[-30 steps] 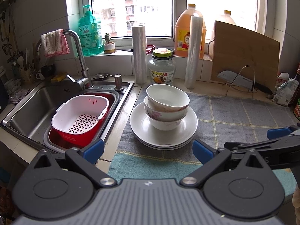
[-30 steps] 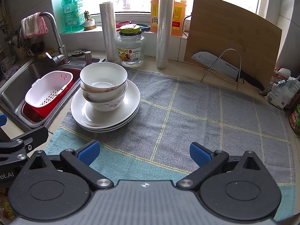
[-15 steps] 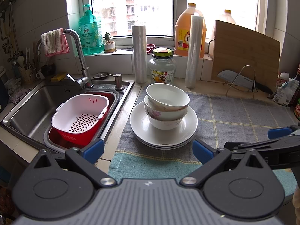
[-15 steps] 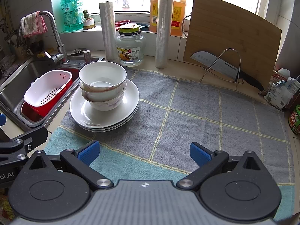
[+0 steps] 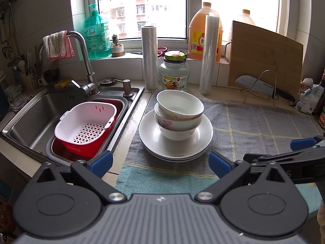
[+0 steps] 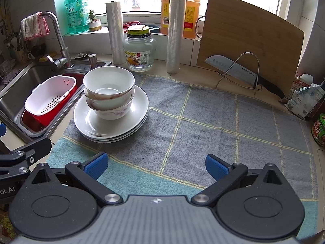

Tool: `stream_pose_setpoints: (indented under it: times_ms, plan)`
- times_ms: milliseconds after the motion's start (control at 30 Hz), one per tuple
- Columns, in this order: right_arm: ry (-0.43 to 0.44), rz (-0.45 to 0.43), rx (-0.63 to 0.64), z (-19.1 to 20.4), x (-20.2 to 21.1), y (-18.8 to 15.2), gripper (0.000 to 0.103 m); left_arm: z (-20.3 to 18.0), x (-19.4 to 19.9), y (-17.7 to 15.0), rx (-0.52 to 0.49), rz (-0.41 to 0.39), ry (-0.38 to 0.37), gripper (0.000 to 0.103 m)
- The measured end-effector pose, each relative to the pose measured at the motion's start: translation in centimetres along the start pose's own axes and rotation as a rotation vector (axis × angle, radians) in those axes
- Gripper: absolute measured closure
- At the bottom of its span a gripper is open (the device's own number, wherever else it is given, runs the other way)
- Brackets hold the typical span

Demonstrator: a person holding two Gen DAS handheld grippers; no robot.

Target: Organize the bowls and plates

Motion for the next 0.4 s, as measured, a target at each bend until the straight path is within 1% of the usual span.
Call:
stream_pose_setpoints:
  times_ms: [400]
  plan:
    - [-0.004,0.004,0.000,-0.07,-0.19,0.01,0.000,-0.08,-0.22,0.08,-0.001,0.006,-0.003,0.003]
Point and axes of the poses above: each gripper's, at about its wrist camera, not at the fingertips, and x roughly against the way its jaws point, z to its left, y to its top, the point moved 10 cm from there along -x, roughly the way its jaws point, and after that the axes turned 11 degrees about -x, right-handed, at the moved point
